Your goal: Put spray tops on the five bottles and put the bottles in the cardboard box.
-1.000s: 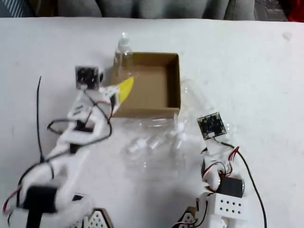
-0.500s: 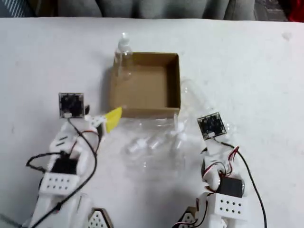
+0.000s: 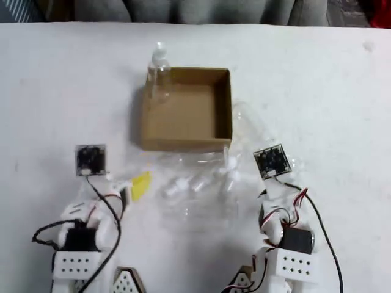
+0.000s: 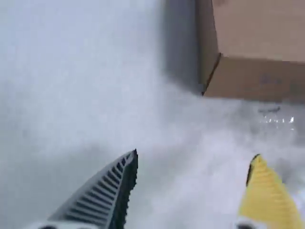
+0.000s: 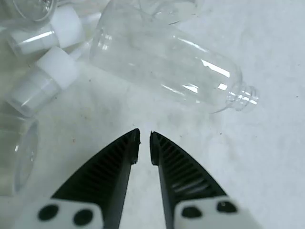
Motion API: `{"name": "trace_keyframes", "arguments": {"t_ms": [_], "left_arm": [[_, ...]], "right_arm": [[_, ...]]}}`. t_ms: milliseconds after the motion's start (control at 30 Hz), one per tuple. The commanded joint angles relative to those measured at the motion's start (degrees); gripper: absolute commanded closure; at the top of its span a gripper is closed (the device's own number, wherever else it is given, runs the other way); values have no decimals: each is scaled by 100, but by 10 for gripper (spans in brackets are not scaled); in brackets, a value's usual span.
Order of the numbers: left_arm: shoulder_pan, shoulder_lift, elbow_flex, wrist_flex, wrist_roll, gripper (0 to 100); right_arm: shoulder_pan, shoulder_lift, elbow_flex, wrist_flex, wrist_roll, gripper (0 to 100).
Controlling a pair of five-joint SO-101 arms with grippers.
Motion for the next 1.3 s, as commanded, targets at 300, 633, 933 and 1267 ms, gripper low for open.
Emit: {"name": "trace_keyframes", "arguments": {"t_ms": [300, 633, 933, 1267], "left_arm": [[-312, -1024, -9, 1196, -422, 697], [-295, -1024, -9, 1178, -941, 967], [-312, -1024, -9, 1178, -949, 979], [-312, -1024, -9, 1178, -967, 979]], "right_arm": [[-857, 31, -993, 84, 44, 981], [-1859, 1464, -2892, 673, -316, 981], [-1833, 5051, -4580, 453, -1890, 981], [-2114, 7125, -5547, 444, -2479, 981]]}}
